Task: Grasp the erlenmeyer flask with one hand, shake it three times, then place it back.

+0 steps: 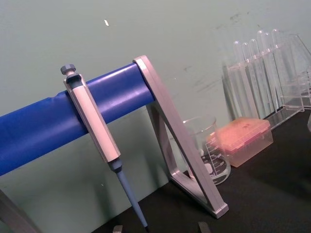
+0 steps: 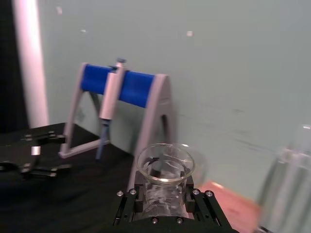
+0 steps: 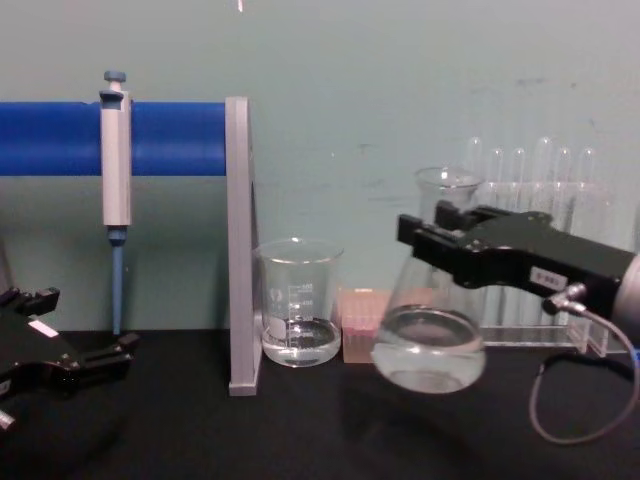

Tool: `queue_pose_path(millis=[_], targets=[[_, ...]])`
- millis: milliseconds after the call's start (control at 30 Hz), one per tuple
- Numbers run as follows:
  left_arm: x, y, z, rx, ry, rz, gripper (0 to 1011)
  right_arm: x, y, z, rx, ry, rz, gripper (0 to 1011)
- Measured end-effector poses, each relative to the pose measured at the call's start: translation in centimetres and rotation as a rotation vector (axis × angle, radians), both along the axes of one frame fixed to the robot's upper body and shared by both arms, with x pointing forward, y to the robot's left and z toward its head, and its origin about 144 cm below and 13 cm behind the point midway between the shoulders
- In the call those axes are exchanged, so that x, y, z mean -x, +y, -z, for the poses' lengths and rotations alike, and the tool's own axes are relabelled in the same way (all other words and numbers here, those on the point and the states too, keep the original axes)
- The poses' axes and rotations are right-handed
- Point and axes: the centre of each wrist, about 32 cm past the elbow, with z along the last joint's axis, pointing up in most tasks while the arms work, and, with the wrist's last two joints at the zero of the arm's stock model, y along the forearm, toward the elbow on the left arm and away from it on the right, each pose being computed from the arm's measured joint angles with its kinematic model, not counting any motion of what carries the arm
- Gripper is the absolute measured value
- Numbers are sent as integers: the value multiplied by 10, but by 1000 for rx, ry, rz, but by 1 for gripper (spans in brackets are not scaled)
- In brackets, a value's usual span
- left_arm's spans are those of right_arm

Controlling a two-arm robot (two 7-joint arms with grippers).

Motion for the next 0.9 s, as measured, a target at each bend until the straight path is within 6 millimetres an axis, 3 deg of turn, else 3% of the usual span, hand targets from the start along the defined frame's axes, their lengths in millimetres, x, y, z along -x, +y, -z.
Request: queue_pose_path(millis=[433, 900], targets=[[0, 0, 0, 0, 0, 0, 1001, 0, 16, 2, 2, 13, -124, 453], [0, 0, 0, 0, 0, 0, 1001, -2, 19, 4, 9, 16, -156, 453]])
